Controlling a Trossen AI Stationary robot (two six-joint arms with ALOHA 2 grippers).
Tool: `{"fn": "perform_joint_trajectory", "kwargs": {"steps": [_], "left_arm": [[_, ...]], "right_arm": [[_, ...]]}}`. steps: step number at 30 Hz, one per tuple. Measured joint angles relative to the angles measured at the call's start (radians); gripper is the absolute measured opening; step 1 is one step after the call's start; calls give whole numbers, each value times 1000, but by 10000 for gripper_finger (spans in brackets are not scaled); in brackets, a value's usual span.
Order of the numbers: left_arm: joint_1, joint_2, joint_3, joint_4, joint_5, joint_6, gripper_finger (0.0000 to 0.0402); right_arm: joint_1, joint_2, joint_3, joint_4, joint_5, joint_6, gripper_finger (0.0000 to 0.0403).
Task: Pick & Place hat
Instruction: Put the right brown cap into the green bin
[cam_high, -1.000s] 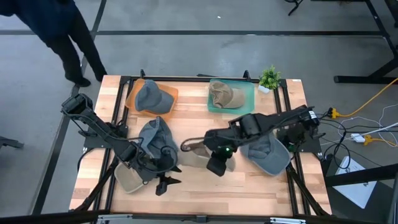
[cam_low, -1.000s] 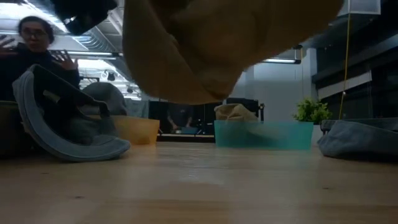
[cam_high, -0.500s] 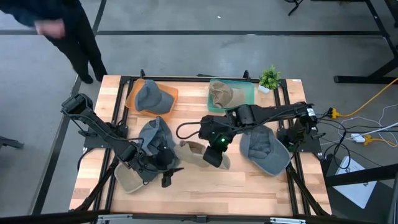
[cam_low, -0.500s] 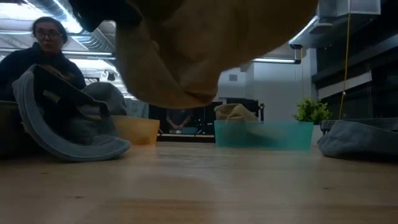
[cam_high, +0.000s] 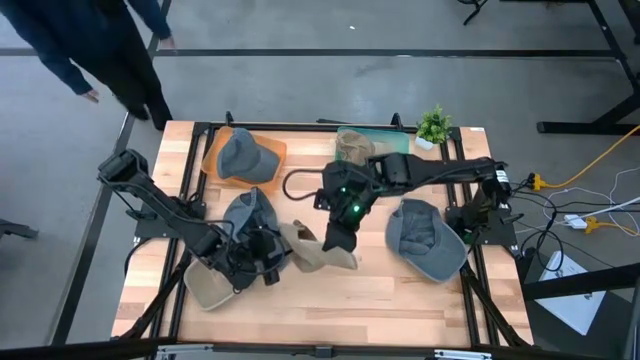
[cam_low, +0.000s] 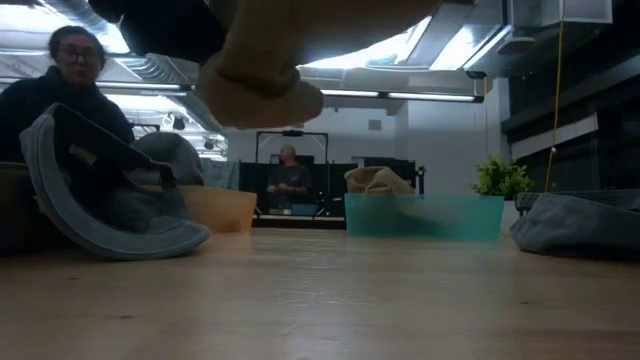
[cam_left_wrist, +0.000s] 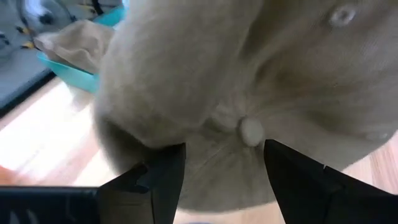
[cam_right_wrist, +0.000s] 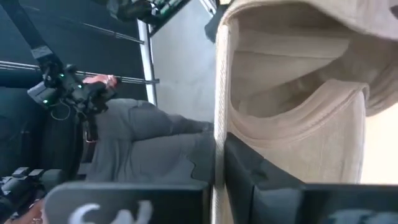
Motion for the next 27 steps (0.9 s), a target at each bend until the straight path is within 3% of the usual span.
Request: {"fn": "perform_joint_trajectory", "kwargs": {"steps": [6,12,16,20,27], "left_arm": [[12,-17,0,9,-155,0,212],[94,-16,0,23,-73,3,212],[141,-16,0,107,-65,95,206],[172,-16,0,185,-2,194,158],[174,-30,0,185,-15,218,16]], "right_arm": [[-46,-4,0,8,-50,-44,25],[-72,-4,0,87,-66,-58,25],[-86,-4,0,107,-94,-77,26],[-103,-4,0,110,-109,-89,26],[-145,-21,0,60,-149,-126,26]]}}
